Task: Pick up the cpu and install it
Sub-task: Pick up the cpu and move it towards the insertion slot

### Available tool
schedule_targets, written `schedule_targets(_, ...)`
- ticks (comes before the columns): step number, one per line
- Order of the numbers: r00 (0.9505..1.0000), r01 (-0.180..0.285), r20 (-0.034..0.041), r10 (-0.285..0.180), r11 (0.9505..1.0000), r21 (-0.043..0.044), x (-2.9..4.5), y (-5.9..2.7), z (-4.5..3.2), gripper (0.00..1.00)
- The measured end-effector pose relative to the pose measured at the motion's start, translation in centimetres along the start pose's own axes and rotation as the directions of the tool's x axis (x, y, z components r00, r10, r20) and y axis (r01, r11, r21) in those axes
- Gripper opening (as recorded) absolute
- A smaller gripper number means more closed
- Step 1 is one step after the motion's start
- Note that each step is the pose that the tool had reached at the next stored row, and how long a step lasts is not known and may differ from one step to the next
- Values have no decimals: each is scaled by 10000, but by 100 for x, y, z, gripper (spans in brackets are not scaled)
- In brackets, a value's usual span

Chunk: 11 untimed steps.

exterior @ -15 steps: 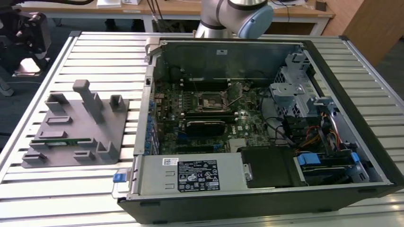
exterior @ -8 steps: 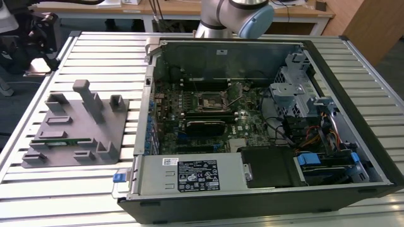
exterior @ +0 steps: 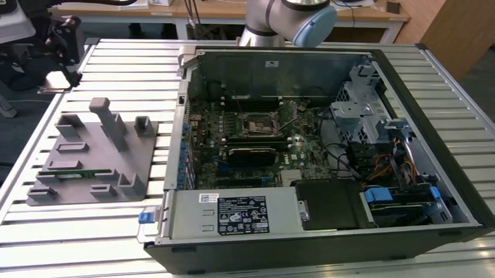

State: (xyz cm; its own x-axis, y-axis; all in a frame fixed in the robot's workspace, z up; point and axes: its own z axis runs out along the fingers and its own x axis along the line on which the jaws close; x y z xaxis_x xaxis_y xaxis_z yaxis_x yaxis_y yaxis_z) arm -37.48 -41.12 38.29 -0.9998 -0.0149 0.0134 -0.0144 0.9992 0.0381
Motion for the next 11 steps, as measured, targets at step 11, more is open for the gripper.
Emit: schedule_targets(11, 10000, 0, 1, 0, 10000, -1, -115, -2, -1, 53)
